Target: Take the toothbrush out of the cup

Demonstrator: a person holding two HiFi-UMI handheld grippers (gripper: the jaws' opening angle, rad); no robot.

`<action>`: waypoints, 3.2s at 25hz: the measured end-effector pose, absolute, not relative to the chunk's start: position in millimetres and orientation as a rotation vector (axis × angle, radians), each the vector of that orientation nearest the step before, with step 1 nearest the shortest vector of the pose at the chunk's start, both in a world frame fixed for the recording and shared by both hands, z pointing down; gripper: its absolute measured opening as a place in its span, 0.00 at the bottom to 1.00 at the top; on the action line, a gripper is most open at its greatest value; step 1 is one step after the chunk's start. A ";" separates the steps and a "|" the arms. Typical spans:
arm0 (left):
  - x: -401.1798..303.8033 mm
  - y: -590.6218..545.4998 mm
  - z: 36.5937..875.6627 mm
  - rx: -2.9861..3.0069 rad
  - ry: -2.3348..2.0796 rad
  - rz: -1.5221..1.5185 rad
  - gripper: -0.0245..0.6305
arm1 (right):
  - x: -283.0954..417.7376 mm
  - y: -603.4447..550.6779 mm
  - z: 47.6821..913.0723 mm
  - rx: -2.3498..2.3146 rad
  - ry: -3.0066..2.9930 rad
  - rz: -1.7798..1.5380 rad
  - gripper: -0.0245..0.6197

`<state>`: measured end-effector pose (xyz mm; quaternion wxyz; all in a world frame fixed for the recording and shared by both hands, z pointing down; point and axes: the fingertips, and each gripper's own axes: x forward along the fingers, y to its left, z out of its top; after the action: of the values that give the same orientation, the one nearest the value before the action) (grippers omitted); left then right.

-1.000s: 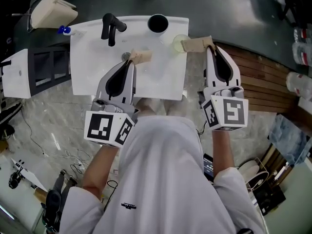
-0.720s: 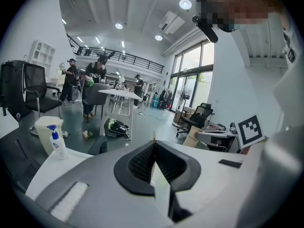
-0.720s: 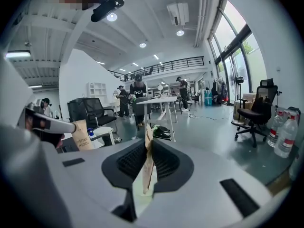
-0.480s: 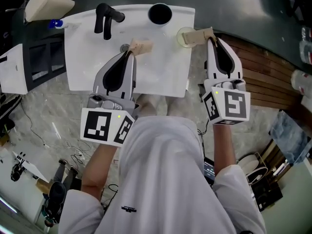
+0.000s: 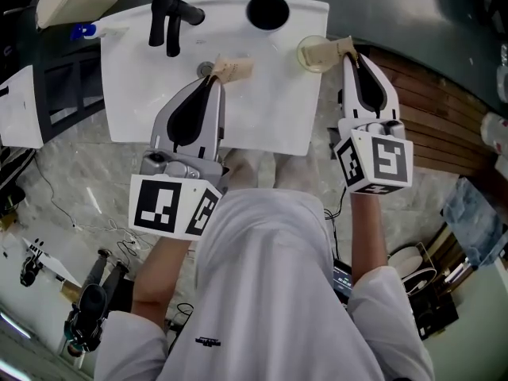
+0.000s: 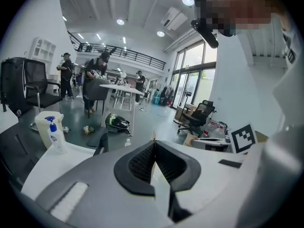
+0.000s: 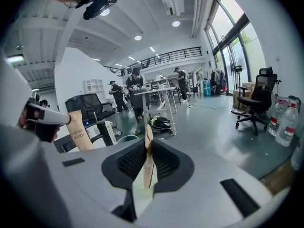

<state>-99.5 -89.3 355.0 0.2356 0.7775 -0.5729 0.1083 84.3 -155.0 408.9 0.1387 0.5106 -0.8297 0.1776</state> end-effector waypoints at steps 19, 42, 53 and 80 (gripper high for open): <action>-93.4 -92.0 354.9 2.152 -1.548 0.303 0.05 | 94.4 -156.1 423.5 1.499 -2.366 0.558 0.17; -97.8 -75.4 292.4 2.243 -1.570 0.211 0.05 | 103.0 -128.1 327.5 1.583 -2.419 0.423 0.09; -99.1 -56.6 273.6 2.255 -1.586 0.165 0.05 | 99.1 -92.7 276.2 1.577 -2.500 0.406 0.06; -85.3 -102.3 247.5 2.315 -1.575 0.114 0.05 | 84.7 -110.1 264.8 1.545 -2.578 0.442 0.06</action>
<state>-85.3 -102.3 247.5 0.1692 0.8142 -0.5539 0.0399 84.7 -110.1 264.8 0.0519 0.5078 -0.8475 0.1453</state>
